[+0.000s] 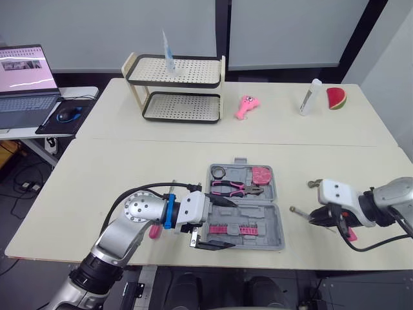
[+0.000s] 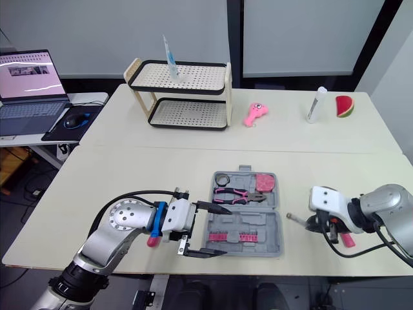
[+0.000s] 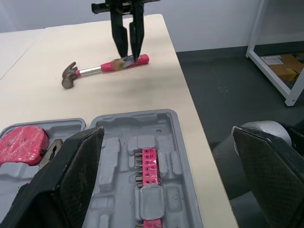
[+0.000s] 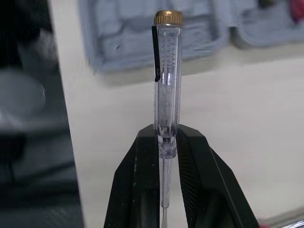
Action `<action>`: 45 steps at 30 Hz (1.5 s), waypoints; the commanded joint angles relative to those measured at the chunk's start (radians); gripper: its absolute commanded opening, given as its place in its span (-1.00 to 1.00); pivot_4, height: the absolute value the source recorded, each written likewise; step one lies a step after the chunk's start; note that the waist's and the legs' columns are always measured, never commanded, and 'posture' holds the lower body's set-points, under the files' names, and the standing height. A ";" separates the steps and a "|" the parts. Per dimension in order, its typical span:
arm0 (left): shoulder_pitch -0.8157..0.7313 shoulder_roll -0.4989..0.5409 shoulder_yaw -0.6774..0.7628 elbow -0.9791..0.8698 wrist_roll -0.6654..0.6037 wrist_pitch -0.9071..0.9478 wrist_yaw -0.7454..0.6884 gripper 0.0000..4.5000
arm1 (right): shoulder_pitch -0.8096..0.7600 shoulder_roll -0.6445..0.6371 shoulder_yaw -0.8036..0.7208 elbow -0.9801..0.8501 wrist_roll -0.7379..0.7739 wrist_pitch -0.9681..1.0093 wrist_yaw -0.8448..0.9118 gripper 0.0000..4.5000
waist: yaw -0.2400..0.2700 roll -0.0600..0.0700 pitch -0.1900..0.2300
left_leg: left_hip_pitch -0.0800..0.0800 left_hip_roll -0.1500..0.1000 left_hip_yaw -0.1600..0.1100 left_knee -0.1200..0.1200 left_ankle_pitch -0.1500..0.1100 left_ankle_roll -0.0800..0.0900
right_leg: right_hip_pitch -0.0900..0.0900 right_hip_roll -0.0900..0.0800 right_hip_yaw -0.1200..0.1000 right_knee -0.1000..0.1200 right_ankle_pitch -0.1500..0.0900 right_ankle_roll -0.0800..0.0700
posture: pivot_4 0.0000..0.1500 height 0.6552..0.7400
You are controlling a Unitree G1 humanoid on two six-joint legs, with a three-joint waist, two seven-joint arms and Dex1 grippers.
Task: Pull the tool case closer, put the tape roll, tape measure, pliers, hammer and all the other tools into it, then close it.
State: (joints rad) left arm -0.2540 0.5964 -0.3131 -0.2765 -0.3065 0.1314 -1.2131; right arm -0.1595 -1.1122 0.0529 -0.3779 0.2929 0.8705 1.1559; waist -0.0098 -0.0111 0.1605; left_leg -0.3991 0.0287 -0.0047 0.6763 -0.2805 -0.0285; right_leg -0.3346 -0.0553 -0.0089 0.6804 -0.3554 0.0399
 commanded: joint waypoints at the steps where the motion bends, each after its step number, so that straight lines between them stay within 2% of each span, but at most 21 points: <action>1: -0.024 -0.008 -0.008 -0.079 -0.015 0.040 0.019 1.00 | 0.016 0.119 -0.145 -0.096 0.086 0.424 -0.169 -0.87 | 0.006 0.000 0.000 | 0.000 -0.001 0.000 0.000 0.000 0.000 | 0.000 0.001 0.000 0.000 0.000 0.000 | 1.00 1.00; 3: -0.065 -0.010 -0.001 -0.104 -0.034 0.093 0.023 1.00 | 0.019 0.210 -0.185 -0.111 0.056 0.527 -0.284 -0.87 | 0.010 0.000 0.000 | -0.001 -0.001 0.000 0.000 0.000 0.000 | -0.001 0.001 0.000 0.000 0.000 0.000 | 1.00 1.00; 8: -0.115 -0.010 -0.007 -0.199 -0.060 0.217 0.061 1.00 | 0.056 0.365 -0.219 -0.135 -0.006 0.592 -0.496 -0.87 | 0.009 0.000 0.000 | -0.002 -0.003 0.000 0.000 0.000 0.000 | -0.002 0.001 0.001 0.000 0.000 0.001 | 1.00 1.00; 17: -0.101 -0.004 -0.025 -0.304 -0.067 0.310 0.114 1.00 | 0.072 0.474 -0.177 -0.100 -0.030 0.479 -0.652 -0.87 | 0.005 0.000 0.000 | -0.001 -0.003 0.000 -0.001 0.000 0.000 | -0.003 0.003 0.001 0.001 0.000 0.001 | 1.00 1.00; 19: -0.094 -0.002 -0.025 -0.272 -0.058 0.282 0.104 1.00 | 0.074 0.481 -0.172 -0.102 -0.028 0.468 -0.666 -0.55 | 0.005 0.000 0.000 | -0.001 -0.003 0.000 -0.001 0.000 0.000 | -0.003 0.003 0.001 0.000 0.000 0.001 | 1.00 1.00; 26: -0.121 -0.014 -0.023 -0.078 -0.030 0.148 0.036 1.00 | 0.110 0.471 -0.180 -0.144 -0.012 0.417 -0.676 0.02 | 0.007 0.000 0.000 | -0.001 -0.003 0.000 -0.001 0.000 0.001 | -0.003 0.003 0.001 0.000 0.000 0.001 | 1.00 1.00; 31: -0.084 -0.015 -0.036 -0.069 -0.012 0.095 0.032 1.00 | 0.204 0.418 -0.189 -0.239 0.006 0.313 -0.633 0.47 | 0.007 0.000 0.000 | -0.002 -0.003 0.000 -0.002 -0.001 0.001 | -0.003 0.003 0.001 0.000 0.000 0.001 | 1.00 1.00; 33: -0.076 -0.016 -0.039 -0.081 -0.009 0.093 0.038 1.00 | 0.244 0.407 -0.192 -0.258 -0.005 0.272 -0.641 0.71 | 0.007 0.000 0.000 | -0.002 -0.003 0.000 -0.002 -0.001 0.001 | -0.003 0.003 0.001 0.000 0.000 0.001 | 1.00 1.00; 38: -0.087 -0.021 -0.043 -0.126 -0.018 0.130 0.050 1.00 | 0.251 0.495 -0.179 -0.195 -0.045 0.199 -0.740 0.71 | 0.005 0.000 0.000 | -0.001 -0.003 0.000 -0.002 -0.001 0.001 | -0.003 0.003 0.001 0.000 0.000 0.001 | 1.00 1.00; 45: -0.103 -0.016 -0.034 -0.139 -0.026 0.155 0.043 1.00 | 0.256 0.536 -0.155 -0.090 -0.069 0.135 -0.771 0.71 | 0.006 0.000 0.000 | -0.001 -0.003 0.000 -0.002 -0.001 0.001 | -0.003 0.003 0.001 0.000 0.000 0.001 | 1.00 1.00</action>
State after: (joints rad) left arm -0.3540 0.5817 -0.3488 -0.3819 -0.3141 0.2882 -1.1683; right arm 0.0924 -0.5798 -0.0952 -0.4596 0.2273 1.0184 0.3931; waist -0.0041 -0.0111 0.1604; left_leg -0.4003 0.0259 -0.0048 0.6743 -0.2811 -0.0273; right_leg -0.3379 -0.0526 -0.0076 0.6806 -0.3557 0.0406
